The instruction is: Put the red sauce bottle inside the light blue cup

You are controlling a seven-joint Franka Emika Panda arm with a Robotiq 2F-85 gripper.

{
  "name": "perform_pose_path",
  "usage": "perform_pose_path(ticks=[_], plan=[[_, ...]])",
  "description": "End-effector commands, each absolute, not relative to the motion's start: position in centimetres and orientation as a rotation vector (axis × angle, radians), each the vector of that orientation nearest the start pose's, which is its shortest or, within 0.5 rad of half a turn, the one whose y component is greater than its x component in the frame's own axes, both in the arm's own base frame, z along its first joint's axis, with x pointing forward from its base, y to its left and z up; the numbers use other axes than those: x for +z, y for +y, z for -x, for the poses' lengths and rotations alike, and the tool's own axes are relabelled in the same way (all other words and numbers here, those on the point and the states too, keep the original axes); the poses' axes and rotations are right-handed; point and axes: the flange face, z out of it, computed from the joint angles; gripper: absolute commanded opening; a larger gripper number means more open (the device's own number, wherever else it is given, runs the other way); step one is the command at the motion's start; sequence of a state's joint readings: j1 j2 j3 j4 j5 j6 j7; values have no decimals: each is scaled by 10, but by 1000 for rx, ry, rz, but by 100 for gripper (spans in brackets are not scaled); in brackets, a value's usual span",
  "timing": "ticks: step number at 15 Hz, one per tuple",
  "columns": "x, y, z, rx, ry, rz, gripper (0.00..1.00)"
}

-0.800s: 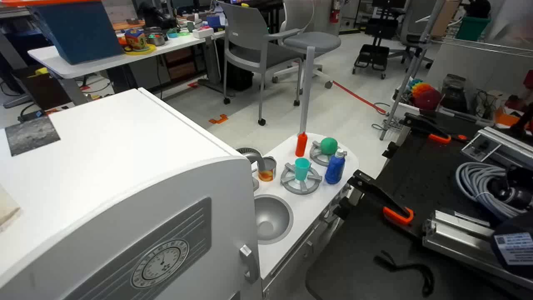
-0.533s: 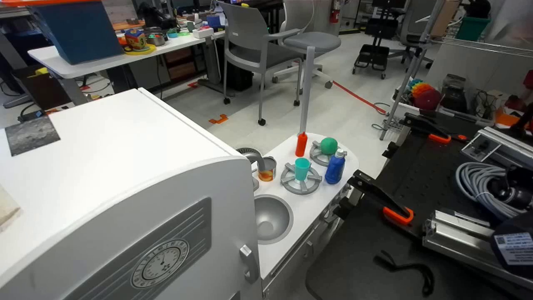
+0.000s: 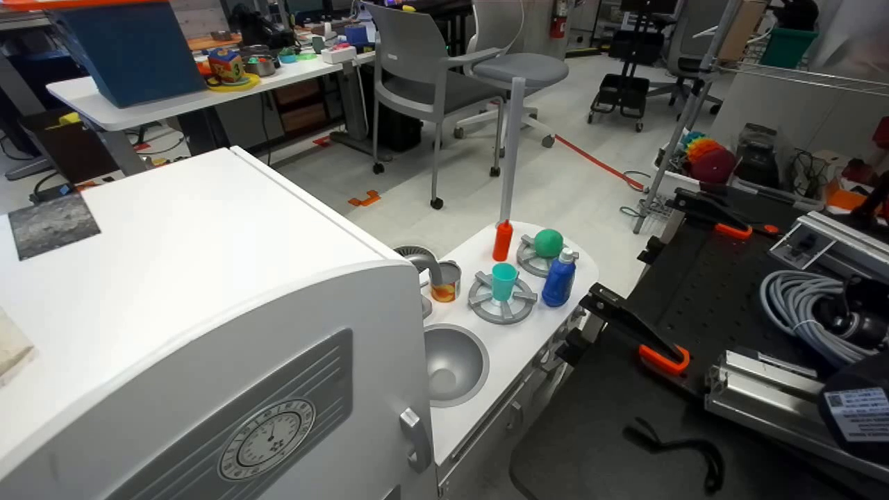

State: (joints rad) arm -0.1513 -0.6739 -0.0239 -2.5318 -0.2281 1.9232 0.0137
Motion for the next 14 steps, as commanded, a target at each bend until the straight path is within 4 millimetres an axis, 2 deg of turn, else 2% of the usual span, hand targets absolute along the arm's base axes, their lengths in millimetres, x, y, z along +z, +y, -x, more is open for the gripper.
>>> perform_pose_path(ticks=[1,5,10,14], plan=[[501,-78,-350,-81,196,3339,100],[473,-68,-399,-62,169,3309,100],[412,-56,-483,-97,194,3223,100],[359,-53,-552,-36,241,3167,100]])
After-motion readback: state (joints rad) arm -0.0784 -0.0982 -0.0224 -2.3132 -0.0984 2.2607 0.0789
